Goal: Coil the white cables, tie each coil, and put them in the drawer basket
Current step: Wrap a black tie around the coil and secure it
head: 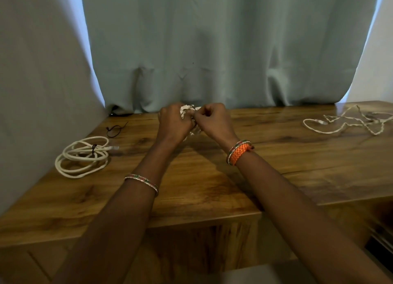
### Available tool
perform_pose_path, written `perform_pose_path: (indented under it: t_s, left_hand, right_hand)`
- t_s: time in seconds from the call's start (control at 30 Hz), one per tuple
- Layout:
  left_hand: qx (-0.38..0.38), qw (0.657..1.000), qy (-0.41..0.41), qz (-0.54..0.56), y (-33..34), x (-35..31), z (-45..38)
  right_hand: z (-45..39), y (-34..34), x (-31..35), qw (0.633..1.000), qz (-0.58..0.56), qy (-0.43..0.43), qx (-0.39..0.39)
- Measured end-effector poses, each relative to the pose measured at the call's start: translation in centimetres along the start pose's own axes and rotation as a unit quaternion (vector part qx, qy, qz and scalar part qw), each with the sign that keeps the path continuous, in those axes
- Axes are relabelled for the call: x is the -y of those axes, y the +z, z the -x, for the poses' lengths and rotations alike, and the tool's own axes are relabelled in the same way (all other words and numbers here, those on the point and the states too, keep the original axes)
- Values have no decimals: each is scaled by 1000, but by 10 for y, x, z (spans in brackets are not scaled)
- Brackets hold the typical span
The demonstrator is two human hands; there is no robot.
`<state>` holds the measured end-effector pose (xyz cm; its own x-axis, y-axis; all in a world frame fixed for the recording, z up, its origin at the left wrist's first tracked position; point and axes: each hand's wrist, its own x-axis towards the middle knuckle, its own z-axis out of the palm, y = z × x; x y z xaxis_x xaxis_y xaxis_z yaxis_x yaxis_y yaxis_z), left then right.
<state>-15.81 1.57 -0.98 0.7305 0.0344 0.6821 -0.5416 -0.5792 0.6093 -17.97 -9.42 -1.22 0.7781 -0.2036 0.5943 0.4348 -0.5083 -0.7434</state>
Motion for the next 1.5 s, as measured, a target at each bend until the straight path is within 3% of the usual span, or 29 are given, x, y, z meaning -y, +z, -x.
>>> perform_pose_path:
  t_s: [0.17,0.3,0.43,0.53,0.63,0.7,0.77,0.83,0.97,1.07,1.13,1.2,1.27,1.4,1.5]
  left_hand:
    - [-16,972,-205,118,-6,-8,-1]
    - [-32,904,-330,269,13,28,-20]
    - [-14,883,-350,313,6,14,-11]
    - [11,927,-296,230,-1,0,-3]
    - [22,981,-183,67,-2,1,-1]
    - [14,992,-122,15,-2,1,2]
    - [14,996,-85,-14,2,-2,5]
    - [23,997,-49,-52,5,-5,7]
    - [45,988,34,-146,9,-13,10]
    - [47,987,50,-147,11,-14,8]
    - [44,986,47,-153,8,-11,6]
    - [32,987,30,-155,1,-3,5]
    - [30,991,0,-132,-5,6,3]
    - [39,996,-75,-37,-10,16,-4]
    - [67,992,-109,19,-8,16,-9]
  right_hand:
    - [6,4,7,995,82,-53,15]
    - [13,10,15,977,193,-83,21]
    - [18,13,18,954,280,-105,12]
    - [18,11,14,945,305,-115,-3]
    - [8,3,6,984,171,-33,-30]
    - [2,-1,3,998,59,29,-19]
    - [-1,-3,5,989,-98,110,22]
    - [-6,-8,10,945,-252,197,64]
    - [-15,-22,13,872,-426,237,58]
    - [-14,-32,17,819,-508,255,83]
    - [-14,-41,16,779,-544,268,156]
    - [-15,-49,17,766,-540,273,216]
    - [-15,-54,18,798,-505,253,211]
    - [-20,-59,12,909,-376,138,114]
    - [-15,-50,6,976,-191,73,70]
